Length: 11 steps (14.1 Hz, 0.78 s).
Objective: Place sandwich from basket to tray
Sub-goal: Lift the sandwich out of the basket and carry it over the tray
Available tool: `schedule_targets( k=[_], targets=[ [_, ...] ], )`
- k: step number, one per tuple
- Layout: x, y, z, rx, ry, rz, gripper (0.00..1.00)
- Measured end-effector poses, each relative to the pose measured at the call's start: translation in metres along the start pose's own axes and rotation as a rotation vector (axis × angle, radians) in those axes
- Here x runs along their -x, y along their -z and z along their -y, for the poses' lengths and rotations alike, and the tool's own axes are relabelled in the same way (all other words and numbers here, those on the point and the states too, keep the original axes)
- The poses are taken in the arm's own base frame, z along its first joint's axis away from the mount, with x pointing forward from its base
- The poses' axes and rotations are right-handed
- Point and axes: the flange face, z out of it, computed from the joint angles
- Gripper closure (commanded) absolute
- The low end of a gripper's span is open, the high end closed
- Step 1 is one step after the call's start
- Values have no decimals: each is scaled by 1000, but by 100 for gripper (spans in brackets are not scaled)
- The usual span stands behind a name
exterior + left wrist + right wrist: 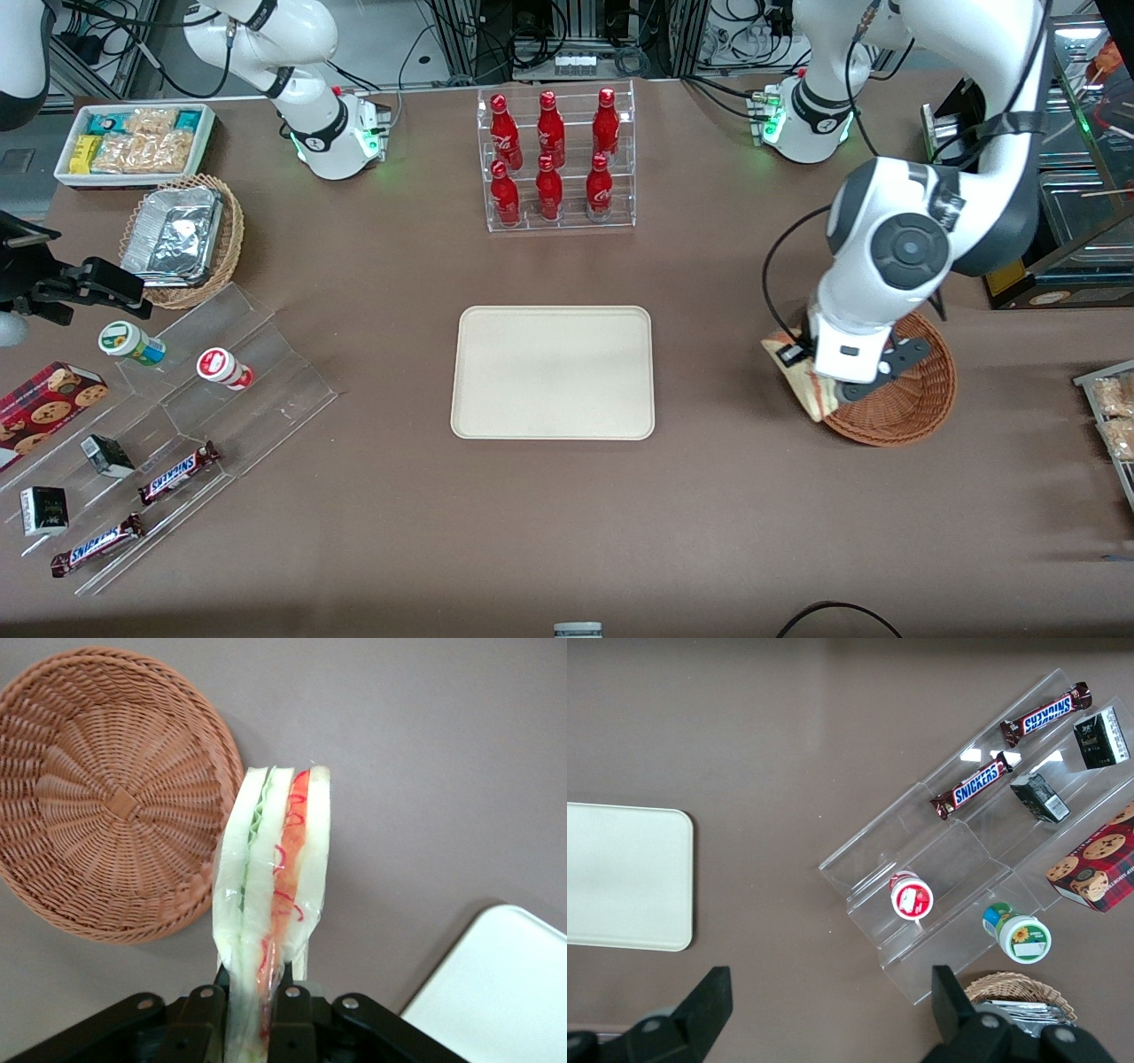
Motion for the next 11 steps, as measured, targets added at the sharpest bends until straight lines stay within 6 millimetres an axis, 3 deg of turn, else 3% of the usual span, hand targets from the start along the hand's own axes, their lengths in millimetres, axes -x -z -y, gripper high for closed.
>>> schedule_targets(
  k=[7, 11],
  targets=[
    [67, -5, -54, -24, -147, -17, 81],
    [91, -13, -78, -30, -200, -18, 81]
  ],
)
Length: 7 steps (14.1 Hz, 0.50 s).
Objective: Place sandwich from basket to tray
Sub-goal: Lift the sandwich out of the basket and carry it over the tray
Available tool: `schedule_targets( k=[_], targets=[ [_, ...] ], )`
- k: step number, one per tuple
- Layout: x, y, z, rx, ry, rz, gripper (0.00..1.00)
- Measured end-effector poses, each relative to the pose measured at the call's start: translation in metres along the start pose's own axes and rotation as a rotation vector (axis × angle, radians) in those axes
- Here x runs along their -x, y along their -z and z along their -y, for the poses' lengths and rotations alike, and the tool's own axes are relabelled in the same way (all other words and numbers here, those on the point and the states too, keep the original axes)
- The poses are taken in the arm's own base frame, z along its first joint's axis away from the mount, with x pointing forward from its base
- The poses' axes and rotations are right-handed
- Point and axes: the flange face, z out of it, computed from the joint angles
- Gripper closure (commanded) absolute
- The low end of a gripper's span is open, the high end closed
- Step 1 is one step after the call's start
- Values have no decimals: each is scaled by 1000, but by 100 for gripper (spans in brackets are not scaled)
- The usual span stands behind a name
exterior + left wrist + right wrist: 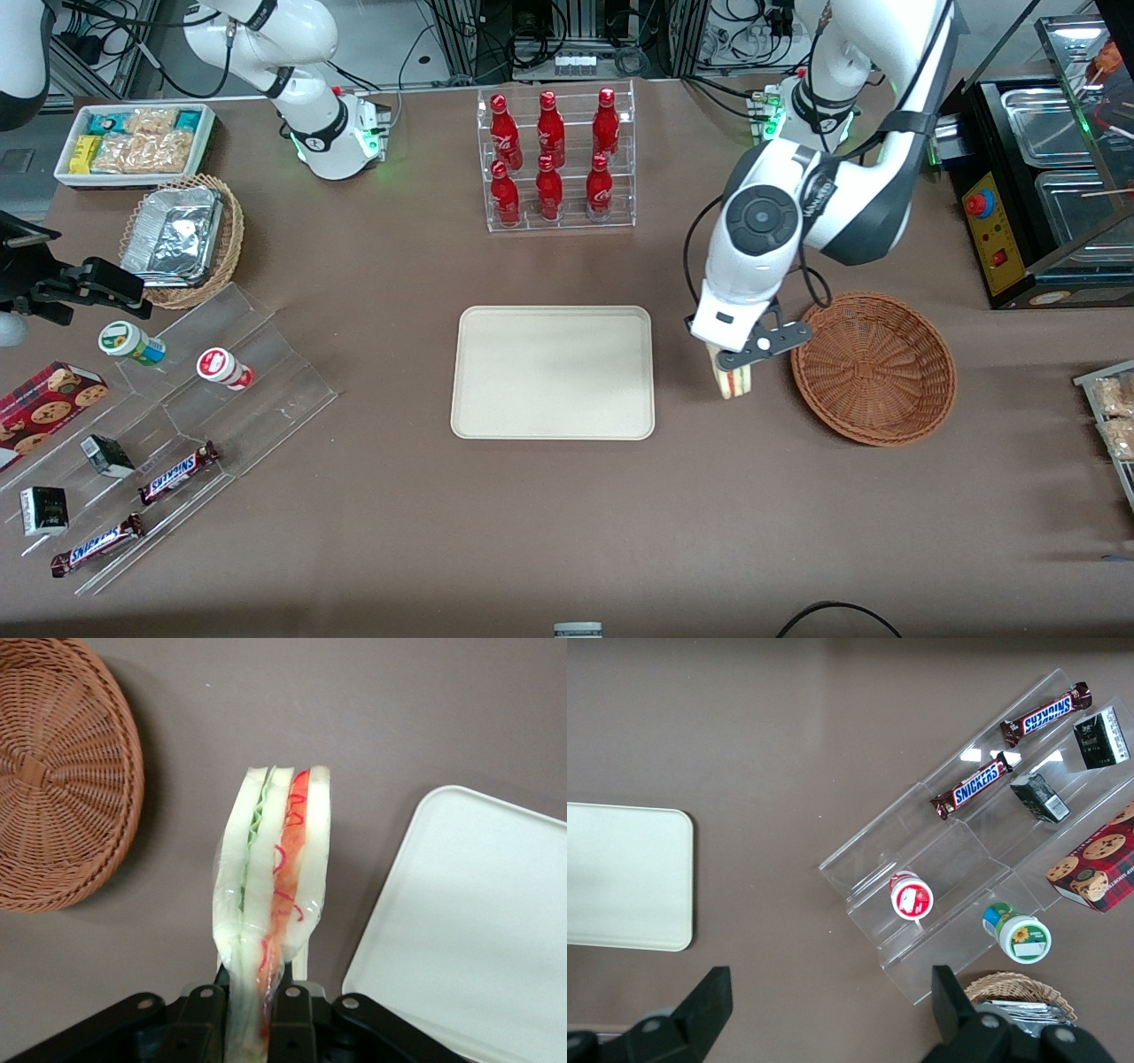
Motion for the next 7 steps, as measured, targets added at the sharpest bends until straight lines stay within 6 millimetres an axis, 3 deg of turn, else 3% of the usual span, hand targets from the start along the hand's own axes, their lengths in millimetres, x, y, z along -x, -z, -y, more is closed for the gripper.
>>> schedule_targets(
  k=[7],
  targets=[
    [9, -13, -59, 23, -67, -26, 81]
  ],
)
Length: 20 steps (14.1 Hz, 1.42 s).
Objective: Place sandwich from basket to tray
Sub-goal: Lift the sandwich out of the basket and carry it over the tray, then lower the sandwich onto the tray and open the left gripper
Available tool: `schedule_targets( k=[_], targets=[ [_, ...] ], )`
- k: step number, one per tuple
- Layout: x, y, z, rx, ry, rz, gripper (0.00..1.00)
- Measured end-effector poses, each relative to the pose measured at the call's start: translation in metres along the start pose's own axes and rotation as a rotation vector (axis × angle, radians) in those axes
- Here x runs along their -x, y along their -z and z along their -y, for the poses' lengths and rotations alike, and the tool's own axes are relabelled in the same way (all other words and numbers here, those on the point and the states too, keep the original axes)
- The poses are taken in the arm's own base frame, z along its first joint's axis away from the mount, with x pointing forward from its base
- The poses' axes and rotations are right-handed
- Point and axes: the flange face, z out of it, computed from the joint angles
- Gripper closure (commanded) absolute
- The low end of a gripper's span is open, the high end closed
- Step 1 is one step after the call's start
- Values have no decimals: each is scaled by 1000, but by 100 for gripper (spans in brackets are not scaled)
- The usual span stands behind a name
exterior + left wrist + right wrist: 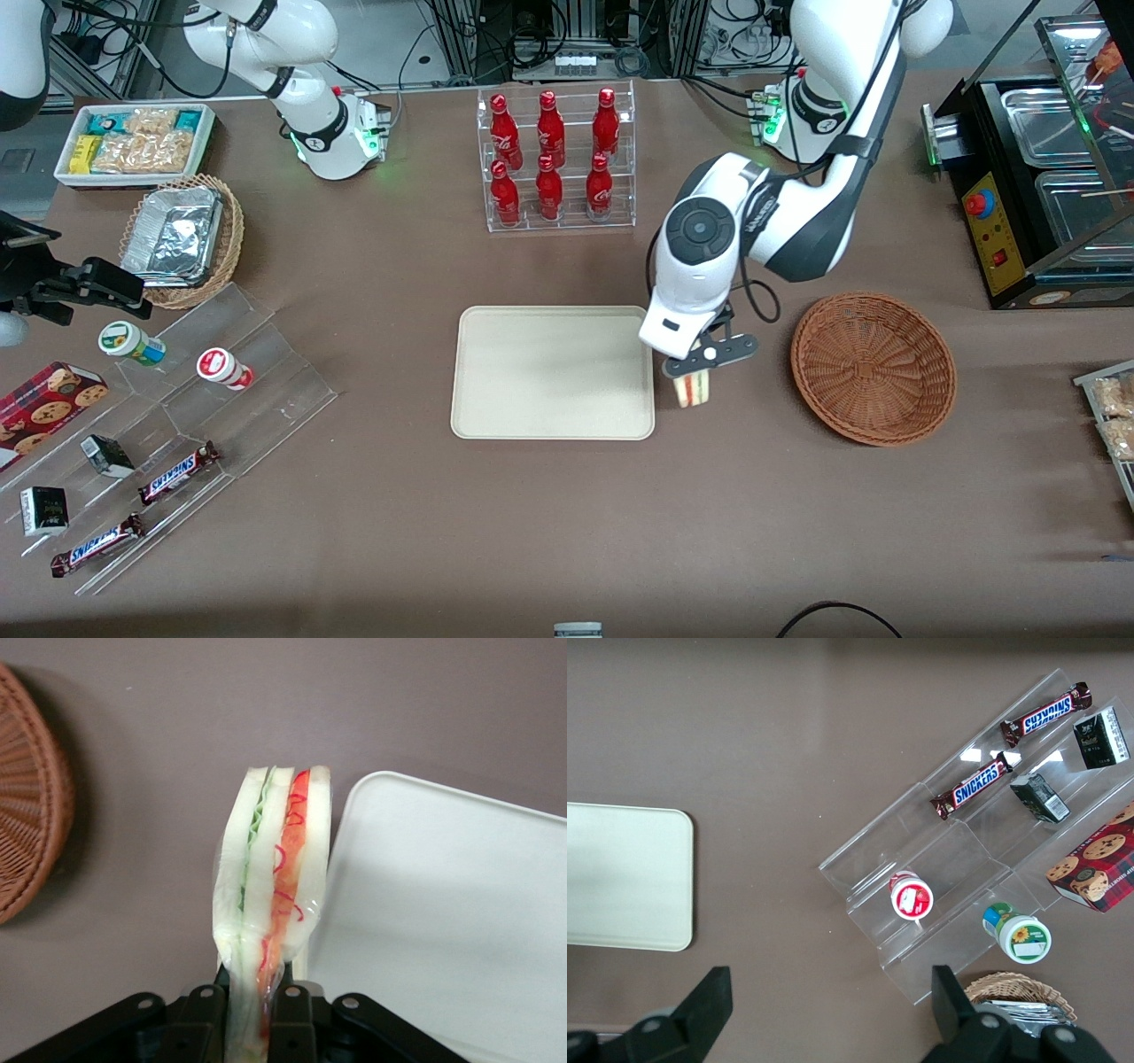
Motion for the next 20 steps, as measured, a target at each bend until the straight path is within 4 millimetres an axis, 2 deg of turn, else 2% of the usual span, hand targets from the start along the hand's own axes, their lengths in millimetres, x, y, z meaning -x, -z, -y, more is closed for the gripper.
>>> schedule_targets(
  k=[4, 11, 20],
  targets=[
    [18, -27, -39, 29, -57, -25, 81],
    [38, -69, -75, 60, -109, -47, 81],
    [46, -107, -94, 80, -131, -59, 78]
  ],
)
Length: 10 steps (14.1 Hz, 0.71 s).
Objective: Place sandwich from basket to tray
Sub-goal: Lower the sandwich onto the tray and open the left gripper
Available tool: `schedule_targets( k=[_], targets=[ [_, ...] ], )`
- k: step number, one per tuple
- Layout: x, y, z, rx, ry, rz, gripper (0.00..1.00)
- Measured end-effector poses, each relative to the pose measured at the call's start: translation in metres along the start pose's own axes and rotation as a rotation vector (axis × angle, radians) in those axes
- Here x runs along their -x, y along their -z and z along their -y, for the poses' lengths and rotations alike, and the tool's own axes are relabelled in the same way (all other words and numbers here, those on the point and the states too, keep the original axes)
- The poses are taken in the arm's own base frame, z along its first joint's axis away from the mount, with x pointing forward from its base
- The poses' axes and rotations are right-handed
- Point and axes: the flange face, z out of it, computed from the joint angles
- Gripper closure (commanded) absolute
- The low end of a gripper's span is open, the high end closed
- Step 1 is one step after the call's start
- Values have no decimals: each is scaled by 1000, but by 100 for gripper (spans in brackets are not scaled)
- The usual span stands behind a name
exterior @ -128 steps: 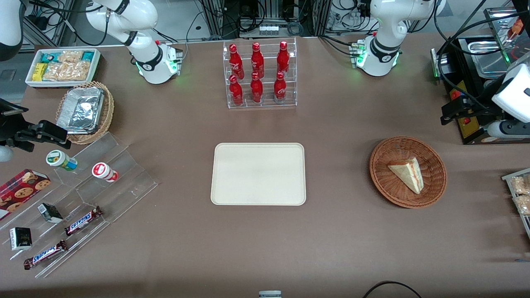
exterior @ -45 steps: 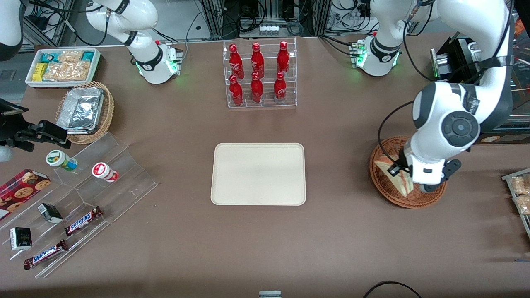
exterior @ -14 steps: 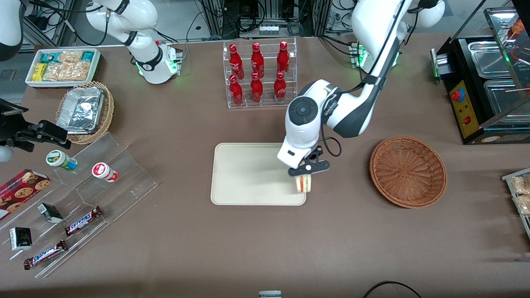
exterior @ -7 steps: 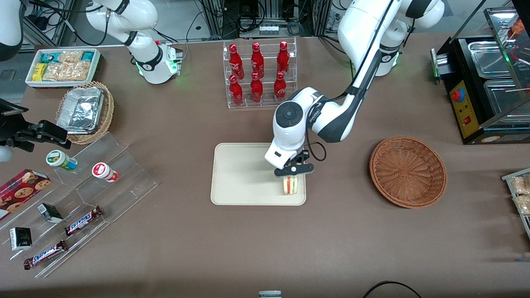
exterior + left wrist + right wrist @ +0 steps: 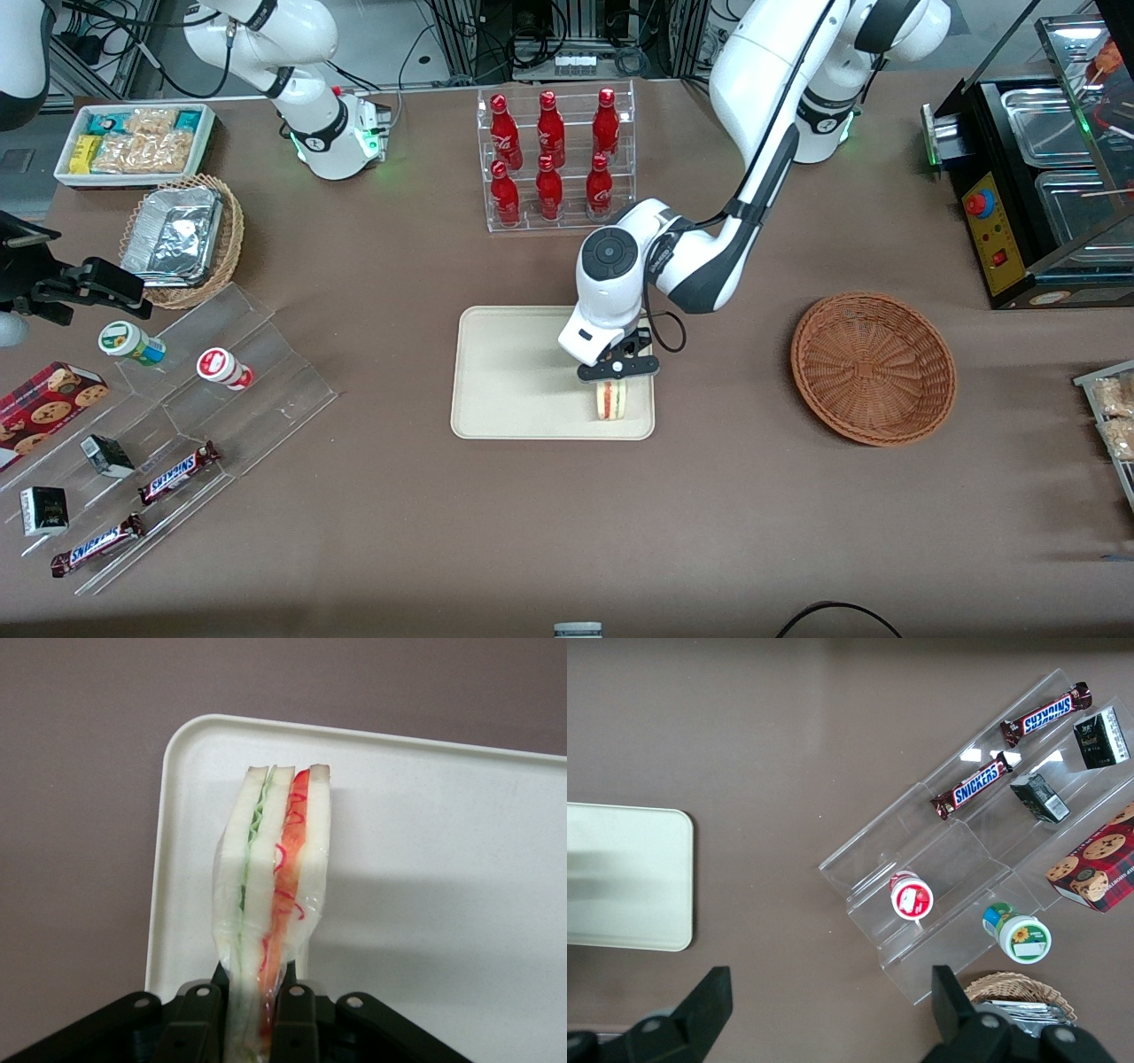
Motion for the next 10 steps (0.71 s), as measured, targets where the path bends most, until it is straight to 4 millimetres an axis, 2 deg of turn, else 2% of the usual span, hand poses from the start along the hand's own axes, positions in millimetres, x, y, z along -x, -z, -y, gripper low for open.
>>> schedule_targets(
  k=[2, 3, 4, 6, 7, 10],
  targets=[
    [-1, -7, -2, -2, 0, 2, 76],
    [-2, -10, -3, -3, 0, 3, 70],
    [-2, -14, -3, -5, 0, 4, 59],
    [-4, -17, -5, -6, 0, 4, 15],
    [-4, -18, -5, -6, -1, 3, 6],
    [-1, -18, -8, -7, -8, 3, 1]
  ],
)
